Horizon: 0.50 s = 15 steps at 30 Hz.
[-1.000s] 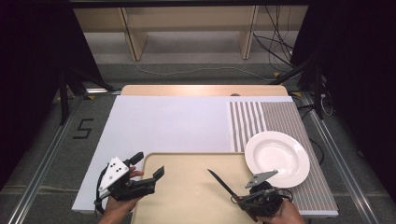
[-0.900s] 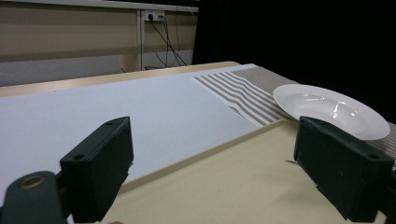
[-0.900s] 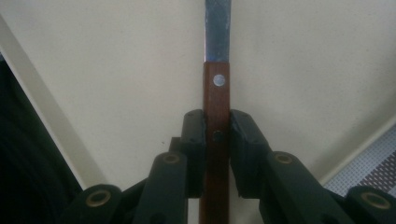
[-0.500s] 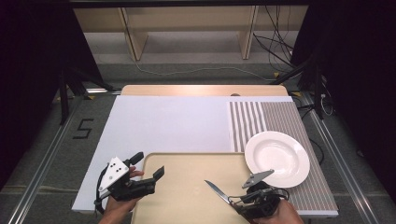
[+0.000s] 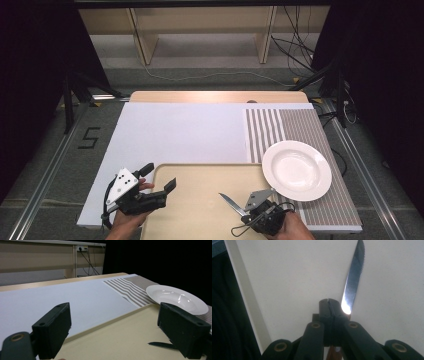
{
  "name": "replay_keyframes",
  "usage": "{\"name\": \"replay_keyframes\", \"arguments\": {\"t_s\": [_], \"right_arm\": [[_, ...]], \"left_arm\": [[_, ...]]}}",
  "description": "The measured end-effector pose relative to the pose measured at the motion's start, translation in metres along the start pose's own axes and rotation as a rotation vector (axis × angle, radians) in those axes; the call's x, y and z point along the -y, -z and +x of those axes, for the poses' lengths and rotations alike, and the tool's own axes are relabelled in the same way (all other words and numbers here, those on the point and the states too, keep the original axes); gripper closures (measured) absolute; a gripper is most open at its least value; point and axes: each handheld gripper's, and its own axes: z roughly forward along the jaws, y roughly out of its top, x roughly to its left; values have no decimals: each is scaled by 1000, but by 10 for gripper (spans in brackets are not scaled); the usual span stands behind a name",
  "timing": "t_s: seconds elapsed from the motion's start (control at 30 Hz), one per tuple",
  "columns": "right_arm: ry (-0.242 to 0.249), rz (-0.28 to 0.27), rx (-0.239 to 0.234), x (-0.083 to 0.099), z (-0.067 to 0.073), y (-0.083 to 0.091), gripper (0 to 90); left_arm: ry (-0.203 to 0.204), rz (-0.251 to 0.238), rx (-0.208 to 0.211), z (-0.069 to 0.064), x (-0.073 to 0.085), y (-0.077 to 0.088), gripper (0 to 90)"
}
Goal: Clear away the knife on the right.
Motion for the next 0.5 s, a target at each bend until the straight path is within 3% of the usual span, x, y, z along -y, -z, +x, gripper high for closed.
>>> {"name": "replay_keyframes", "arguments": {"t_s": [0.23, 0.5], "right_arm": [[21, 31, 11, 2, 0, -4, 900], [5, 49, 36, 3, -1, -5, 900]], "left_arm": [[-1, 1, 2, 0, 0, 0, 117], [-2, 1, 2, 0, 0, 0, 117]]}}
